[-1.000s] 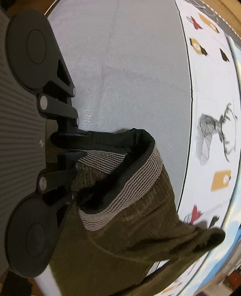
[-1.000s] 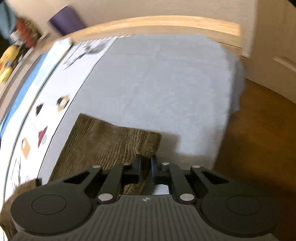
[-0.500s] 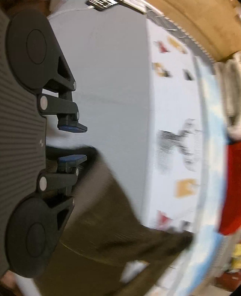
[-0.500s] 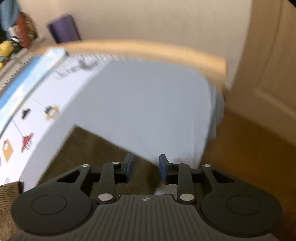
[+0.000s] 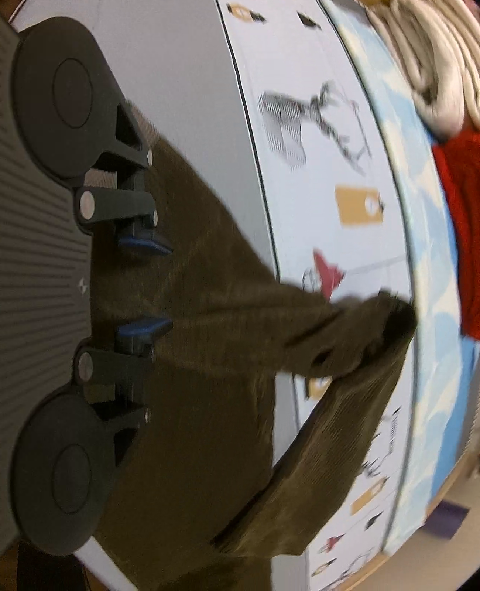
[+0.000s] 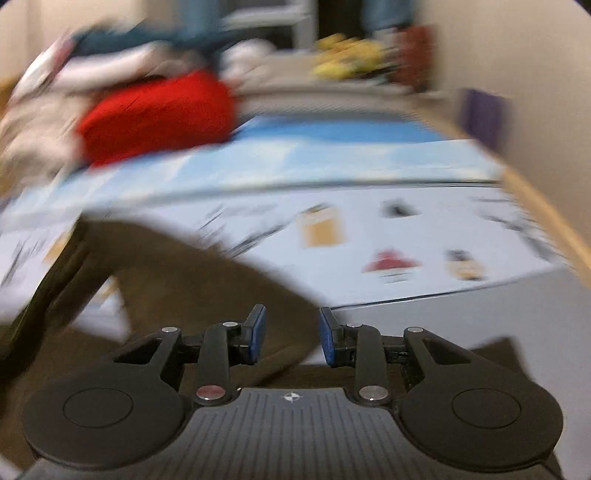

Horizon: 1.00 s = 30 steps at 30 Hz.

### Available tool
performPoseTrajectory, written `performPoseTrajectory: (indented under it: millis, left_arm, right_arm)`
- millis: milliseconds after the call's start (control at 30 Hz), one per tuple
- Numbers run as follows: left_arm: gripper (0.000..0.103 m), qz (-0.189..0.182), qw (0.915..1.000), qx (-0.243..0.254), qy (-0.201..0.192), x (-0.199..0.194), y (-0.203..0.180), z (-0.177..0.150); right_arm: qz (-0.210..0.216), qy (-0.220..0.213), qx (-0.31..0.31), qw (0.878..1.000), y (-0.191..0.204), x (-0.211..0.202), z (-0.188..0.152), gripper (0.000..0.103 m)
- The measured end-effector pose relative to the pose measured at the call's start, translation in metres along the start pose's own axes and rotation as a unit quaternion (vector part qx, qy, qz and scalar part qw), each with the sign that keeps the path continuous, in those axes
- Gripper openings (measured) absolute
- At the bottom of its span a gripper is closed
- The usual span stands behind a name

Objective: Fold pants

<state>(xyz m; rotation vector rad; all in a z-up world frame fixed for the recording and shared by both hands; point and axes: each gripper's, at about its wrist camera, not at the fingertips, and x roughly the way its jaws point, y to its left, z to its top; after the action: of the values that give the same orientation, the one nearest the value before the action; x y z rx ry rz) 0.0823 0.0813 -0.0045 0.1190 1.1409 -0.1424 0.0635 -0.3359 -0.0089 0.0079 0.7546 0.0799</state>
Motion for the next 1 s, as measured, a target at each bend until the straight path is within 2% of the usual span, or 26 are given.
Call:
performPoseTrajectory:
  millis: [100,167,267,400,467,533,567,600,633,733,800,867,933,1000]
  left_arm:
    - [0.049,0.003,0.9996,0.021,0.016,0.015,-0.016,0.005]
    - [0.055,0.004,0.9991,0.033,0.026,0.025,-0.024,0.009]
    - [0.058,0.012,0.9969,0.067,0.04,0.037,-0.042,0.011]
    - [0.058,0.05,0.9892,0.124,0.06,0.054,-0.058,0.007]
    - [0.048,0.08,0.9847,0.142,0.06,0.061,-0.056,0.006]
    - [0.029,0.115,0.9809,0.148,0.053,0.064,-0.047,0.009]
    - [0.018,0.133,0.9794,0.144,0.051,0.065,-0.041,0.011]
    - [0.014,0.155,0.9785,0.128,0.046,0.066,-0.031,0.016]
    - [0.011,0.173,0.9776,0.112,0.04,0.065,-0.022,0.02]
    - [0.009,0.222,0.9741,0.044,0.005,0.056,0.012,0.035]
    - [0.003,0.257,0.9657,-0.008,-0.032,0.044,0.037,0.043]
    - [0.004,0.282,0.9562,-0.049,-0.06,0.034,0.057,0.048]
    - [0.004,0.298,0.9481,-0.081,-0.074,0.03,0.074,0.05]
    - [0.004,0.308,0.9432,-0.091,-0.085,0.029,0.083,0.053]
  right_arm:
    - [0.03,0.05,-0.077,0.995,0.05,0.029,0.001,0.033]
    - [0.041,0.076,-0.118,0.989,0.078,0.045,0.001,0.04]
    - [0.049,0.111,-0.163,0.979,0.107,0.066,-0.006,0.047]
    - [0.041,0.158,-0.221,0.962,0.125,0.093,-0.02,0.049]
    - [0.016,0.17,-0.254,0.952,0.126,0.102,-0.028,0.048]
    - [-0.005,0.172,-0.279,0.945,0.127,0.107,-0.034,0.044]
    - [0.001,0.17,-0.275,0.946,0.125,0.106,-0.033,0.034]
    - [0.011,0.17,-0.262,0.95,0.121,0.104,-0.03,0.025]
    - [0.015,0.167,-0.251,0.954,0.118,0.101,-0.026,0.013]
    - [-0.002,0.127,-0.211,0.969,0.098,0.085,-0.01,0.012]
    - [-0.018,0.088,-0.162,0.983,0.078,0.066,0.005,0.012]
    - [-0.059,0.029,-0.105,0.992,0.05,0.037,0.021,0.011]
    - [-0.109,-0.03,-0.042,0.993,0.02,0.003,0.035,0.011]
    - [-0.163,-0.082,-0.004,0.983,-0.005,-0.032,0.042,0.011]
